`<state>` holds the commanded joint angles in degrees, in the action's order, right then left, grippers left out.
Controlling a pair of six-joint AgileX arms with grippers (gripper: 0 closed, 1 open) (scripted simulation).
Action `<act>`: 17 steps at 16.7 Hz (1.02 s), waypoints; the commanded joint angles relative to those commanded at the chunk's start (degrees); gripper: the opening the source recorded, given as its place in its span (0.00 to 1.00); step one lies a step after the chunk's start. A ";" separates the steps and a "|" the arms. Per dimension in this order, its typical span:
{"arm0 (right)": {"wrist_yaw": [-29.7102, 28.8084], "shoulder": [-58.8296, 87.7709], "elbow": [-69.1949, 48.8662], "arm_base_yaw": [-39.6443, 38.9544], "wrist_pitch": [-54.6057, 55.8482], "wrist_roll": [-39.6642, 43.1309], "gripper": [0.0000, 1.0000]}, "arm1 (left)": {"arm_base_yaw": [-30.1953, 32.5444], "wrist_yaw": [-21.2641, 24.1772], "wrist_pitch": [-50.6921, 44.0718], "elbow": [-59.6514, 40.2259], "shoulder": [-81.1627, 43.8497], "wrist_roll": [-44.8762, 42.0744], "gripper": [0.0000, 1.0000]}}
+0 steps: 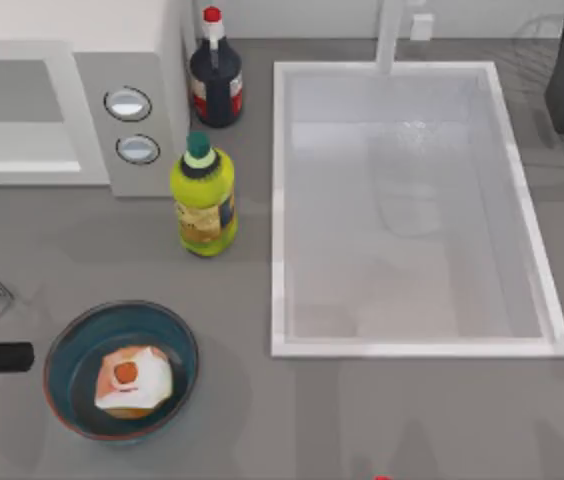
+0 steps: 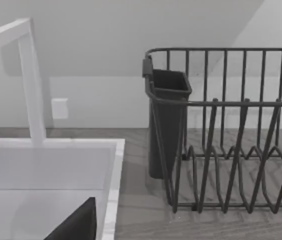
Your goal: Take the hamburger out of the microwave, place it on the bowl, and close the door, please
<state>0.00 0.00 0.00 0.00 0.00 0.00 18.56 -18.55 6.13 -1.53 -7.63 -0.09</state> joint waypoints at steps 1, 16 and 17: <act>0.00 0.00 0.00 0.00 0.00 0.00 1.00 | 0.55 -0.55 -1.82 -0.19 1.61 0.03 0.00; 0.00 0.00 0.00 0.00 0.00 0.00 1.00 | -5.48 5.36 -9.27 -3.27 5.65 0.07 0.00; 0.00 0.00 0.00 0.00 0.00 0.00 1.00 | -6.42 6.30 -8.93 -3.62 4.96 0.05 0.00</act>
<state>0.00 0.00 0.00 0.00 0.00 0.00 12.14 -12.25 -2.80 -5.15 -2.67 -0.04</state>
